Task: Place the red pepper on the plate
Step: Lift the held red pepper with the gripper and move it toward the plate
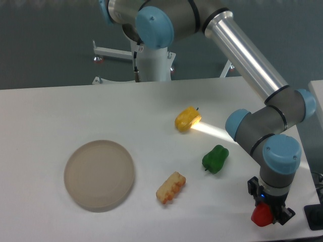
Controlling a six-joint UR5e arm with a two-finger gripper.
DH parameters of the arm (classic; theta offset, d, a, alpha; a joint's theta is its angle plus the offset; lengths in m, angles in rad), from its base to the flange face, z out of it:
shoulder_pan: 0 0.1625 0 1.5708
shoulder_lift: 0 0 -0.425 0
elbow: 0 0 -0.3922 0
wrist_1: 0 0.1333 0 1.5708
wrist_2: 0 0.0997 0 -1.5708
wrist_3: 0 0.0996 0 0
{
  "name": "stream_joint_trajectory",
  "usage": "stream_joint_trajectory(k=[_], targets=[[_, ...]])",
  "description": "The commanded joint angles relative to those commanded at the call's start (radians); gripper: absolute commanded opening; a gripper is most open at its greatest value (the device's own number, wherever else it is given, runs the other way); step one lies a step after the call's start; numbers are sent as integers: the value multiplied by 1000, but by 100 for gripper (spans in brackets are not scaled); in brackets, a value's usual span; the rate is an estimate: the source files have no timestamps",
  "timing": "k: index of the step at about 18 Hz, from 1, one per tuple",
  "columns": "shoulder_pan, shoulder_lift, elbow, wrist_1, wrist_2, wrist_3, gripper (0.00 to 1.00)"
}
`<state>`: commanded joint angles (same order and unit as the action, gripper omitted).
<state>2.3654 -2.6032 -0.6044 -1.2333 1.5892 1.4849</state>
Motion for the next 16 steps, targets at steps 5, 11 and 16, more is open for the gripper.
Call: stream_joint_trajectory(k=[5,11,16], targets=[[-2,15,-12,-2,3,-2,55],[-21,121,-127,-14,-8,-75,55],[-86,248,-276,-14,-15,-191,55]])
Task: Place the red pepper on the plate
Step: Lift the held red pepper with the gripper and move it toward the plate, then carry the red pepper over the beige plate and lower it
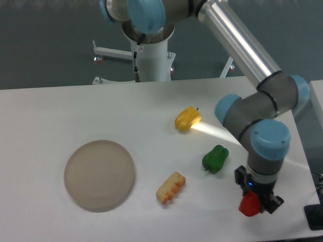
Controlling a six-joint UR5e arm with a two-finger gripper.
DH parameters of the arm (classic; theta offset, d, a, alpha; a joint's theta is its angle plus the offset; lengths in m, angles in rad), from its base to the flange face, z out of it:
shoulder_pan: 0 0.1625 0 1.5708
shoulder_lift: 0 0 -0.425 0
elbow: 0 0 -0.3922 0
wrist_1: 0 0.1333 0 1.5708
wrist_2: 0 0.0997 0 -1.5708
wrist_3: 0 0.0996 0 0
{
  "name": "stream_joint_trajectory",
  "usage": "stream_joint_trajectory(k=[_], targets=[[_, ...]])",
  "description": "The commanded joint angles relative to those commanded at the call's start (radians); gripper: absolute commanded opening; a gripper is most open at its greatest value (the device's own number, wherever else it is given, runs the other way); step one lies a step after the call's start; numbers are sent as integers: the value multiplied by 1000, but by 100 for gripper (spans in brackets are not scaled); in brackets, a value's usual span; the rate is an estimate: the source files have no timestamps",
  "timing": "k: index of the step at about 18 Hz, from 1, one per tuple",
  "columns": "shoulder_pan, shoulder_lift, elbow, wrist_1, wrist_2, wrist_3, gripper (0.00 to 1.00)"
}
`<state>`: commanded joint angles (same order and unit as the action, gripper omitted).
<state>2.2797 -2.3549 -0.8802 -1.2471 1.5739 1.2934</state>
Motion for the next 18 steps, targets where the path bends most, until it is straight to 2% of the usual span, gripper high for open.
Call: stream_joint_trajectory(k=[4,7,9,11,13,16,18], targets=[[-66,110,-127,2,0,-100,55],[-124,222,-248,-11,-6,-227,55],[-152,256,-284,-37,-5,-278,55],[-195,270,-321,-70,-5,-351,55],[-230,270,-342,-77,-2,-423,55],[-276,261,-345,-132,0,-503,55],[-301,256,-365,-135,3,-554,55]])
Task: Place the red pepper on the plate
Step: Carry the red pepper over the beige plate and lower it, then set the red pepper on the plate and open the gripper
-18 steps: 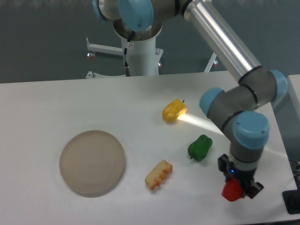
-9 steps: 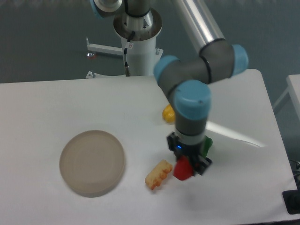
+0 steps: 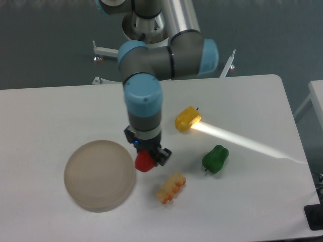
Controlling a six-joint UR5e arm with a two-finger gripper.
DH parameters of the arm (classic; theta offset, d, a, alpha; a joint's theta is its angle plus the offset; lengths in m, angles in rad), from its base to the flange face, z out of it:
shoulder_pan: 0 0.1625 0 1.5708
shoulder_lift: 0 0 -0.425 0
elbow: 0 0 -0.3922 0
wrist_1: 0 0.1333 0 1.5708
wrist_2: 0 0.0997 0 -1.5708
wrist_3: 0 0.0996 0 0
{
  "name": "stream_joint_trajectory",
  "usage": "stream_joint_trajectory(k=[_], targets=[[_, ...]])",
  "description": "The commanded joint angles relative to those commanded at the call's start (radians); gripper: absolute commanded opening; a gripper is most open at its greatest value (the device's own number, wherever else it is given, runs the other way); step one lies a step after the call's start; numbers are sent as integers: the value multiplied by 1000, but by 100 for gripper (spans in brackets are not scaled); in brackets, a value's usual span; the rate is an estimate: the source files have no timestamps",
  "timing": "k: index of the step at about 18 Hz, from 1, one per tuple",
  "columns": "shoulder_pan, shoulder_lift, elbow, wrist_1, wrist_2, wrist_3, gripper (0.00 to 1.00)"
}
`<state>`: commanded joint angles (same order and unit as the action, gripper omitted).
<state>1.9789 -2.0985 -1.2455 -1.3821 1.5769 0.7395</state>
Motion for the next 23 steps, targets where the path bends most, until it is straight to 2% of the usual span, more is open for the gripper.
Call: stream_joint_trajectory(k=[3,7,12,23], targets=[[-31,-6,-11,-2,-3,-57,55],[-77,-50,-11,8,-8,-123,55],[-126,-110,18,8,-5,-180,55],[-146,-136,23,11,-5,-187,55]])
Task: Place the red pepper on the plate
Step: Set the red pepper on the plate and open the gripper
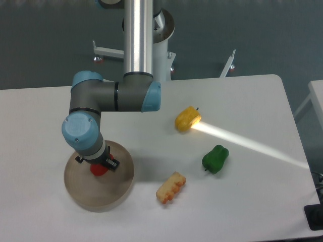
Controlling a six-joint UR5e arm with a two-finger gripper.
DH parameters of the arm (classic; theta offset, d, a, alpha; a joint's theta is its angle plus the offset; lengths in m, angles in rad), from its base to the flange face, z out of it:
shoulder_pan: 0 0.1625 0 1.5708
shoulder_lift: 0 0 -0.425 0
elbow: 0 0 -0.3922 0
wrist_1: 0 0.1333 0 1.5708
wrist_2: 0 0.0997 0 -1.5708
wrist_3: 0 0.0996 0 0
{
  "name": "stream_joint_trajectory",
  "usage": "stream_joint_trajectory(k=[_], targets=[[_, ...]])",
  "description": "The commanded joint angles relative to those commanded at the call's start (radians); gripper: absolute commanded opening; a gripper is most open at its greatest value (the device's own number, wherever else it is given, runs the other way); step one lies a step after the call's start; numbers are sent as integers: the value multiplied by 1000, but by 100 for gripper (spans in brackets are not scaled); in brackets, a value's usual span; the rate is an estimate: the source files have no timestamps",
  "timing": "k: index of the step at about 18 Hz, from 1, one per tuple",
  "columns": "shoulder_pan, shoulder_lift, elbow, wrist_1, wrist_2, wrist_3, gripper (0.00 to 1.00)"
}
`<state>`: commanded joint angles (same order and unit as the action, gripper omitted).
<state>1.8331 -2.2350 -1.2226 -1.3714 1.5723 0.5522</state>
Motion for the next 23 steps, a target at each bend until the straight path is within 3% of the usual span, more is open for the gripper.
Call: stream_joint_trajectory(k=[23], targets=[[-3,-21,12,0,5,0,58]])
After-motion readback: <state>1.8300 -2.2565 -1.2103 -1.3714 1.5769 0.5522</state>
